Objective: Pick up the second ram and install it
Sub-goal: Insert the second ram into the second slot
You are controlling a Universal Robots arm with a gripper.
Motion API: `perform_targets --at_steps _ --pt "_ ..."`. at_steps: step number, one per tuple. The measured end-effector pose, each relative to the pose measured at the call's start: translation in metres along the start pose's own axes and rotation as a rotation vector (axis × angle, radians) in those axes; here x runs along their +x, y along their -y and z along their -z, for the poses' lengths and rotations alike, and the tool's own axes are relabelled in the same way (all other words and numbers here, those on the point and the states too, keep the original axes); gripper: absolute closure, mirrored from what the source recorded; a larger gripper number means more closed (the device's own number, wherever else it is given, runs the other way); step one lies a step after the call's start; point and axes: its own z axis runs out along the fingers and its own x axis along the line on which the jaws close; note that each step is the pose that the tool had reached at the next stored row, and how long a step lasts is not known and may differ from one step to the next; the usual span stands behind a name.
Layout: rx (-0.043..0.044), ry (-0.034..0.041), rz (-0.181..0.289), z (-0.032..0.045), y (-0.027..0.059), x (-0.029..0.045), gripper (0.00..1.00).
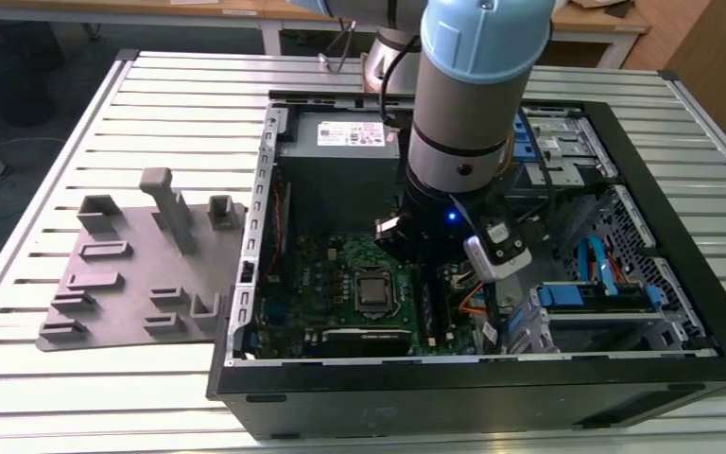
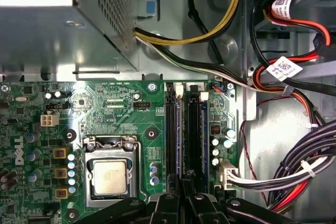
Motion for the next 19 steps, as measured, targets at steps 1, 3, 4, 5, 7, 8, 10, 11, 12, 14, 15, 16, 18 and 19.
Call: perform_targets --at_steps 1,3,4,5,7,8,10,11,12,14,15,16,18,19 --pt "0.0018 0.0000 0.000 -0.0003 -0.0002 0.0000 0.89" --pt "0.0057 0.0001 0.000 -0.0007 -0.0003 0.0001 0.89" --pt "0.0071 0.0002 0.000 -0.0007 -0.0003 0.0001 0.89" --pt "0.0076 0.0002 0.000 -0.0007 -0.0003 0.0000 0.89" --pt "0.0081 0.0003 0.000 -0.0007 -0.0002 0.0000 0.89" --pt "0.0083 0.0003 0.000 -0.0007 -0.0003 0.0001 0.89" --pt "0.0085 0.0003 0.000 -0.0007 -0.0003 0.0001 0.89" --pt "0.0085 0.0004 0.000 -0.0007 -0.0003 0.0001 0.89" --pt "0.0086 0.0004 0.000 -0.0007 -0.0003 -0.0001 0.89" --pt "0.0086 0.0003 0.000 -0.0007 -0.0003 -0.0006 0.89" --pt "0.0085 0.0003 0.000 -0.0007 -0.0003 -0.0007 0.89" --pt "0.0086 0.0003 0.000 -0.0007 -0.0003 -0.0007 0.89" --pt "0.0083 0.0004 0.000 -0.0014 -0.0004 -0.0008 0.89" --pt "0.0083 0.0003 0.000 -0.0019 -0.0005 -0.0008 0.89"
